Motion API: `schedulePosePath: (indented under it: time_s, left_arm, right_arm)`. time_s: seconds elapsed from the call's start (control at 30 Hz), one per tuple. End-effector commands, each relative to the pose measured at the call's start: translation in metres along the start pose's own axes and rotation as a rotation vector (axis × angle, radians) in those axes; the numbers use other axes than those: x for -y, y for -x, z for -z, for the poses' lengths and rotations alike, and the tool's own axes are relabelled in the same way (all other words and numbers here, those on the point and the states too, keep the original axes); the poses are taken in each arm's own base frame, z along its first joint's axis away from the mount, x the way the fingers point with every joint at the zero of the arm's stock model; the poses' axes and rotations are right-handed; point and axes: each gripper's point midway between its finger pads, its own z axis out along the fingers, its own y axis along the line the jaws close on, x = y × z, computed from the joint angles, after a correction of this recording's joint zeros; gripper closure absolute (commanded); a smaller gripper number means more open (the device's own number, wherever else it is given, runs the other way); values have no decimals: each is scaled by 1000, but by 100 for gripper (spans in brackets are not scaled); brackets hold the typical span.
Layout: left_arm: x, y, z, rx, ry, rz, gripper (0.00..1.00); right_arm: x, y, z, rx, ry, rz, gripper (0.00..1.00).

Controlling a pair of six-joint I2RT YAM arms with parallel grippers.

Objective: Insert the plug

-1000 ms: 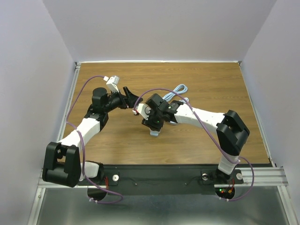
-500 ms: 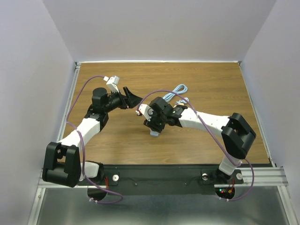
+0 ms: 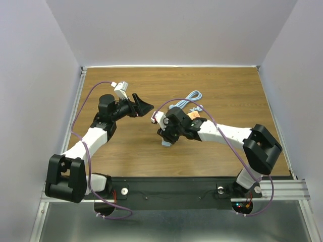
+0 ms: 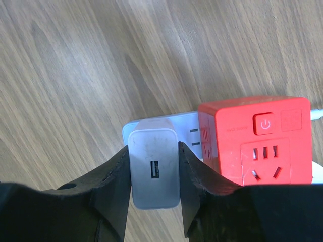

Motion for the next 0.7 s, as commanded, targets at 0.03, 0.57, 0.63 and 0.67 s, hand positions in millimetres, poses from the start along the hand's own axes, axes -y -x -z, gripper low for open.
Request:
schedulePosePath:
  time_s: [0.03, 0.57, 0.63, 0.67]
  left_arm:
    - [15, 9, 6, 35, -48, -37, 4]
    - [14, 36, 7, 64, 42, -75, 4]
    - [14, 41, 8, 70, 57, -84, 4]
    - [14, 42, 8, 71, 62, -87, 3]
  right_arm:
    - [-51, -115, -10, -359, 150, -173, 99]
    - [16, 35, 34, 16, -150, -149, 40]
    - [27, 57, 46, 83, -204, -146, 29]
    - [29, 70, 54, 134, -217, -146, 25]
